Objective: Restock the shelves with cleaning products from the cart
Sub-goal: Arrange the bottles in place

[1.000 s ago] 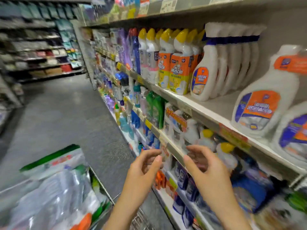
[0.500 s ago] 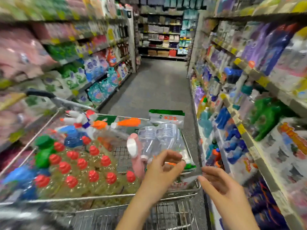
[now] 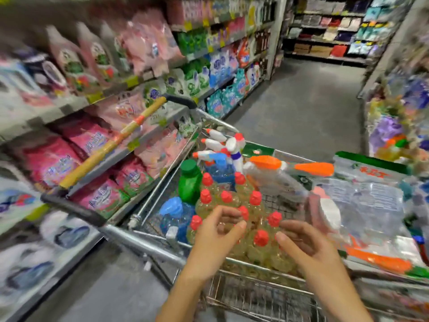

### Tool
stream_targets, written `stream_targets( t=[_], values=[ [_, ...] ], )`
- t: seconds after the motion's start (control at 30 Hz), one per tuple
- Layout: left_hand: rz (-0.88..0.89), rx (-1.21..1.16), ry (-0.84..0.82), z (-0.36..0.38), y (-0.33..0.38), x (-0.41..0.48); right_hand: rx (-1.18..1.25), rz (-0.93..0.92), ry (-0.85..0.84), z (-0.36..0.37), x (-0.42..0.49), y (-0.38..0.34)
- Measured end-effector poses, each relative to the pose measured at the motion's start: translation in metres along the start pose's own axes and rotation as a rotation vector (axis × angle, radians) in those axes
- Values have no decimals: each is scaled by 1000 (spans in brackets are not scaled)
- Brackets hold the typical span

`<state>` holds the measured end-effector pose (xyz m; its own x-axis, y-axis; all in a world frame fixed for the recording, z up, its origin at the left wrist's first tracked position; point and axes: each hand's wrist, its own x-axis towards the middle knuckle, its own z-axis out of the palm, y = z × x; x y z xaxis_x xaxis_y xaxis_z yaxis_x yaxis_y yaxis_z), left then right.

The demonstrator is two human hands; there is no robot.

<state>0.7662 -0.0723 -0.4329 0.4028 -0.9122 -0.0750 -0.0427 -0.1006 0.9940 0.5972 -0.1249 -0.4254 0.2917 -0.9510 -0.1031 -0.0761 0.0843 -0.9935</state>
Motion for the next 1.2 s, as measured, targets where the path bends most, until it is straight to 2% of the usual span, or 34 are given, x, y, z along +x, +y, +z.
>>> stream_targets(
  t=[0.27,0.4,0.47,0.57,0.67,0.73,0.83,0.97,1.2],
  values=[
    [-56,37,27,-77,-25,38,-88,3,0,79,31,3],
    [-36,54,117,-104,-31,54,-95,52,-13,97,45,3],
    [11,145,185,-116,-34,58,-114,80,-74,104,52,4],
    [43,452,194,-128,-42,65,-150,129,-269,127,66,6],
    [-110,666,111,-126,-52,73,-231,142,-462,156,83,10],
    [-185,753,84,-121,-57,78,-271,108,-508,170,95,15],
    [-226,800,110,-119,-64,85,-405,30,-554,181,114,28],
    [-264,907,143,-114,-70,90,-613,27,-709,184,134,46],
    [-231,811,246,-122,-67,98,-444,62,-802,180,146,56]
  ],
)
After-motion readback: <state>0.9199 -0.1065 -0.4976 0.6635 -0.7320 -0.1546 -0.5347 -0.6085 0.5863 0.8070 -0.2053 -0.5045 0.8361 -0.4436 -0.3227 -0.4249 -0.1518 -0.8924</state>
